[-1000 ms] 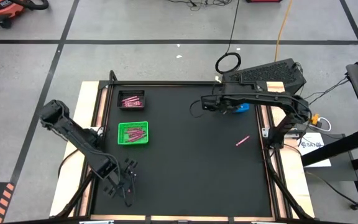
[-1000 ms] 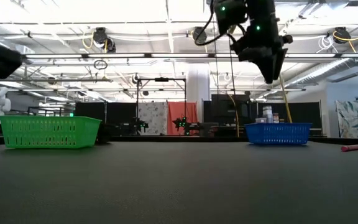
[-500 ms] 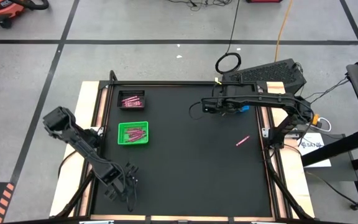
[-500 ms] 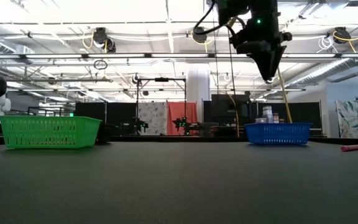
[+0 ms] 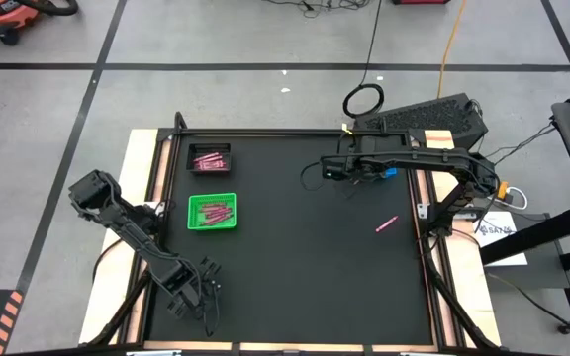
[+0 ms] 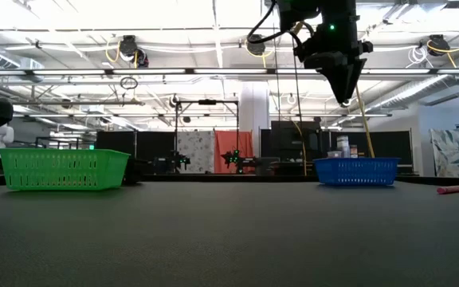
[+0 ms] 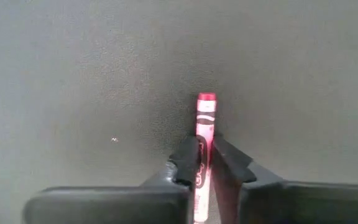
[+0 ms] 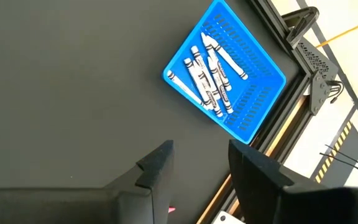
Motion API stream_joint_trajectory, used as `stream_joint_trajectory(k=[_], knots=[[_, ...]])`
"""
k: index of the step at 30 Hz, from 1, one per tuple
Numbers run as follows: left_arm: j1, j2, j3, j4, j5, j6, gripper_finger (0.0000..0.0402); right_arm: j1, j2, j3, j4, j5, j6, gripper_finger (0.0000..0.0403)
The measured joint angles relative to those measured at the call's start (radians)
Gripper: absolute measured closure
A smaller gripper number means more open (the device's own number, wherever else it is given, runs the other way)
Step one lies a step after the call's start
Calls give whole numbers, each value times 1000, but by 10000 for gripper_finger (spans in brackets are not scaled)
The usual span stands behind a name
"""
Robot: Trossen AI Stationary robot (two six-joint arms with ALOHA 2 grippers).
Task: Sort crayons
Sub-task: Put the red crayon into the green bin
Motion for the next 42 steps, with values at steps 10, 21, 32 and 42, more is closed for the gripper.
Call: stream_joint_trajectory(k=[10,21,32,42], knots=[[4,-31,35,-42,-18,-111,389,0,0,0,0,0,-23,264],[6,-235,38,-309,-177,-352,389,16,0,0,0,1,-72,264],[99,-470,40,-515,-363,-392,389,48,0,0,0,84,-69,264],[285,-543,41,-572,-461,-230,389,51,0,0,0,80,-48,264]])
